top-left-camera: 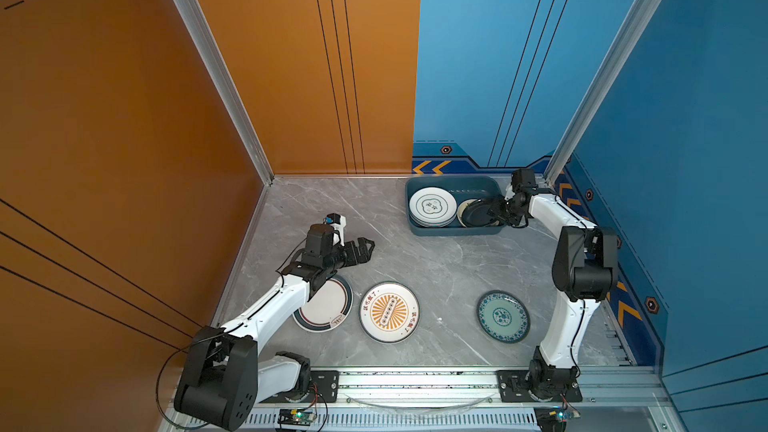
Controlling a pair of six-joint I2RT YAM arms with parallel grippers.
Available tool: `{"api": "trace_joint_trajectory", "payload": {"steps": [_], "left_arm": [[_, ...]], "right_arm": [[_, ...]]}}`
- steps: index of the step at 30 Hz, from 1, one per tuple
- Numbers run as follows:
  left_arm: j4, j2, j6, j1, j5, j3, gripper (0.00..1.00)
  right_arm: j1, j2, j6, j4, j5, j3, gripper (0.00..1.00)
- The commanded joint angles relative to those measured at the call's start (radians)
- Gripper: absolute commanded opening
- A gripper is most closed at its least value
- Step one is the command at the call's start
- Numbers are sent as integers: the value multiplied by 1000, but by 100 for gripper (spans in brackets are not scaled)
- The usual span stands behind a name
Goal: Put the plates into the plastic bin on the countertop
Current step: 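Open the right gripper and lift it out of the bin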
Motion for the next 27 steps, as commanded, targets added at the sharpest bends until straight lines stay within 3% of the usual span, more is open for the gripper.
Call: {"api": "trace_joint_trajectory", "payload": {"steps": [1, 27], "left_arm": [[-12, 5, -7, 11, 24, 11, 100], [-19, 4, -16, 2, 43, 18, 98]], "right_arm": [[-6, -35, -13, -34, 45, -15, 43], [-1, -116, -54, -81, 146, -38, 45]]}}
